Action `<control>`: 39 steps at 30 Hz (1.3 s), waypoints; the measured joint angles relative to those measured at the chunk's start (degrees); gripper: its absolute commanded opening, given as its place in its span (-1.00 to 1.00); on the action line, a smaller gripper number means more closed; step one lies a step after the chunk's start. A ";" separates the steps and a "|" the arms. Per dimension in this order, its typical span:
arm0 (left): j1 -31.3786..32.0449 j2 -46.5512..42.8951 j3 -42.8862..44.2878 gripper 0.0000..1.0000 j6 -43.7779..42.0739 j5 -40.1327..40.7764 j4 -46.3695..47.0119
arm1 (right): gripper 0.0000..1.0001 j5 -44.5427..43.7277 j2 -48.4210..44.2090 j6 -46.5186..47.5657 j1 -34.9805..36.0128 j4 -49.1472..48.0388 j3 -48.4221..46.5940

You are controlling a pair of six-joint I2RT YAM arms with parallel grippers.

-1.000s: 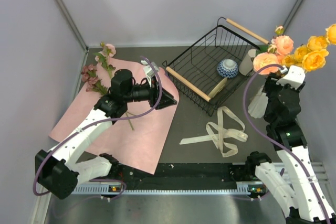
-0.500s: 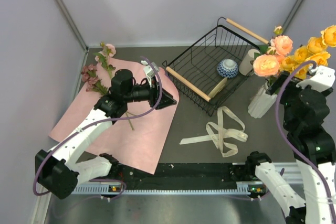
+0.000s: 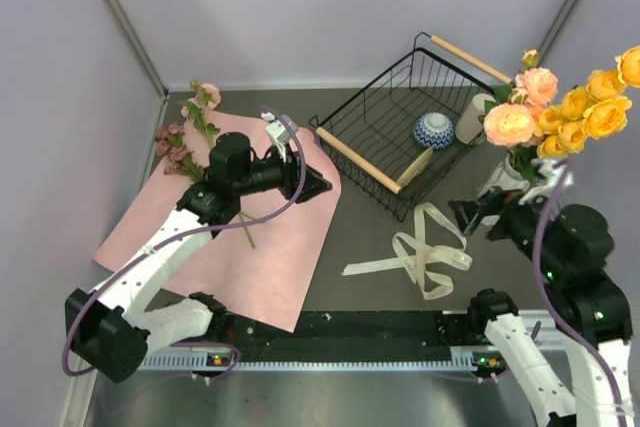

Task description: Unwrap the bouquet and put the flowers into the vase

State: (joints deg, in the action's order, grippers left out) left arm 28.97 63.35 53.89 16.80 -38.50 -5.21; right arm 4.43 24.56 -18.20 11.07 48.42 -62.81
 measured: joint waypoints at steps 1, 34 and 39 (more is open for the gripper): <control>-0.15 -0.24 0.00 0.08 0.00 1.05 -0.07 | 0.97 5.42 0.22 -1.09 0.00 -1.14 2.86; -35.45 32.28 18.82 -0.22 18.12 40.33 -28.35 | 0.97 3.37 41.97 -6.84 43.82 -41.31 14.64; -36.13 32.35 14.67 -0.26 21.49 42.82 -29.18 | 0.98 -0.55 34.36 -6.82 43.82 -40.11 18.60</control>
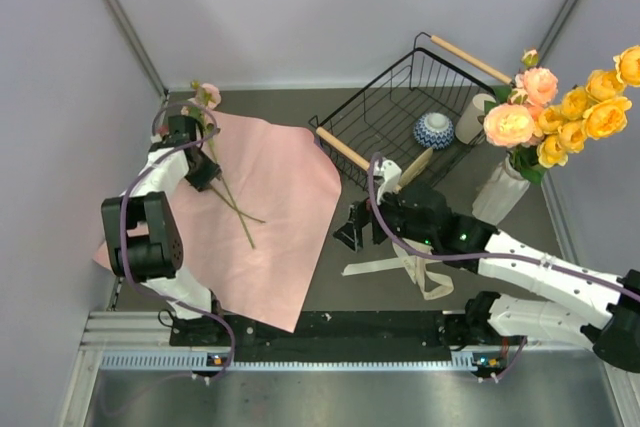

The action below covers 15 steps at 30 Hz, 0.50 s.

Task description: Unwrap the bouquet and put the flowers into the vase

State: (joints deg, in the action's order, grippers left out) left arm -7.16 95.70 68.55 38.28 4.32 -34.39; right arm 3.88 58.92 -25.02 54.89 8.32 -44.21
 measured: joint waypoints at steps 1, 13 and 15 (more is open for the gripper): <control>-0.48 -0.42 -1.22 -0.27 0.90 0.02 0.09 | 0.97 -0.66 -1.33 0.00 0.00 0.20 0.72; -3.93 4.13 -2.80 -0.29 5.55 -1.70 1.42 | 0.98 -4.28 -3.52 1.44 0.00 2.16 1.60; -3.93 4.83 -2.80 -0.27 5.57 -2.08 1.75 | 0.97 -4.28 -3.37 1.42 0.00 2.32 1.60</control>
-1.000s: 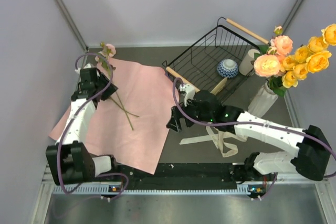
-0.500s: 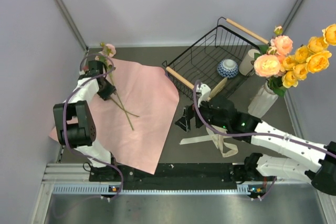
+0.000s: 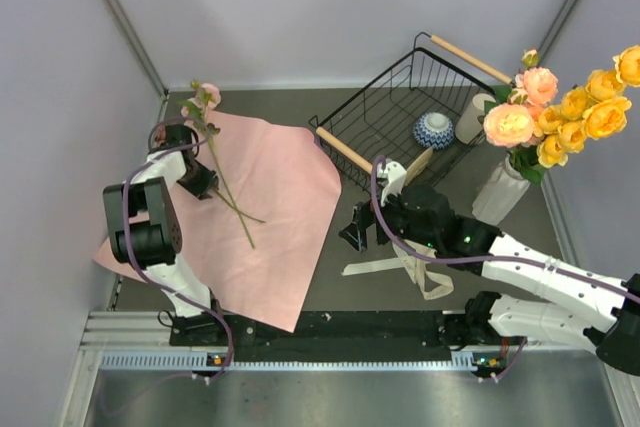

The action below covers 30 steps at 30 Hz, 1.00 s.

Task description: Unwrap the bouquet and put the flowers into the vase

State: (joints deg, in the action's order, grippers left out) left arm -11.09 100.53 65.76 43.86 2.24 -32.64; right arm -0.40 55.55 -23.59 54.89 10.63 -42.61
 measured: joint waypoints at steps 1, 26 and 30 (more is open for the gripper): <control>0.00 0.37 0.00 -0.27 0.00 -0.09 0.17 | 0.98 0.00 0.07 0.00 0.00 0.11 0.00; 2.19 -10.56 -1.16 -1.00 -2.19 -0.02 1.16 | 0.97 -1.09 0.11 -0.11 0.00 1.40 -0.02; 5.55 -22.01 -1.81 -1.00 -7.13 -9.18 8.31 | 0.97 -1.79 0.44 0.52 0.00 3.17 -1.44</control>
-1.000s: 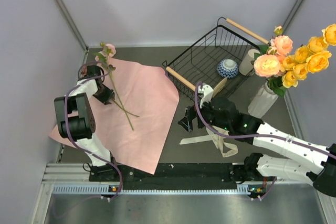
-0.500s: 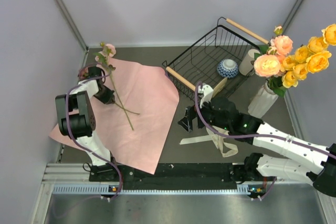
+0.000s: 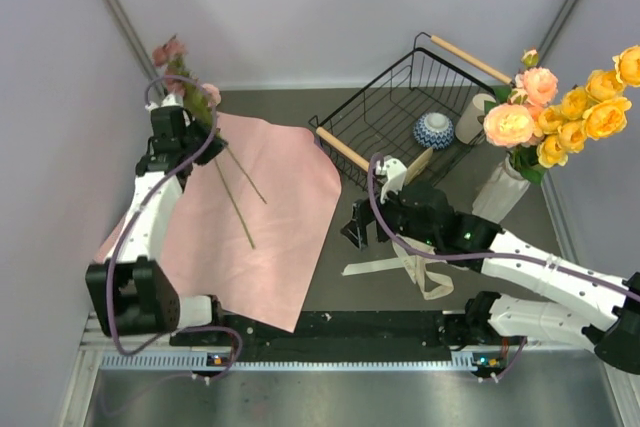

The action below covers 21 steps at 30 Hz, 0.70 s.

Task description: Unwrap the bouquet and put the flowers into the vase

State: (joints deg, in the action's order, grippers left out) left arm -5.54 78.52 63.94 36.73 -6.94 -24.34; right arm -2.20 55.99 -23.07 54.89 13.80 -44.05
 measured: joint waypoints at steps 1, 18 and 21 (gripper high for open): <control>1.27 -2.29 -0.44 -1.00 -1.25 -2.71 2.78 | 0.97 -0.11 0.37 0.20 0.00 0.61 -0.92; 30.95 -14.47 -5.29 -1.00 -21.38 -28.11 21.68 | 0.19 -6.23 5.95 0.46 -0.33 -0.13 -18.40; 33.40 -16.87 -6.27 -1.00 -23.06 -28.79 21.66 | -0.08 -8.48 6.01 0.63 -0.44 -2.16 -18.40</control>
State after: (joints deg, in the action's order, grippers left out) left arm 27.86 61.65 57.67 13.67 -35.73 -2.68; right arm -10.68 62.00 -22.44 54.46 11.64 -62.46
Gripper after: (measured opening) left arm 0.020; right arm 0.554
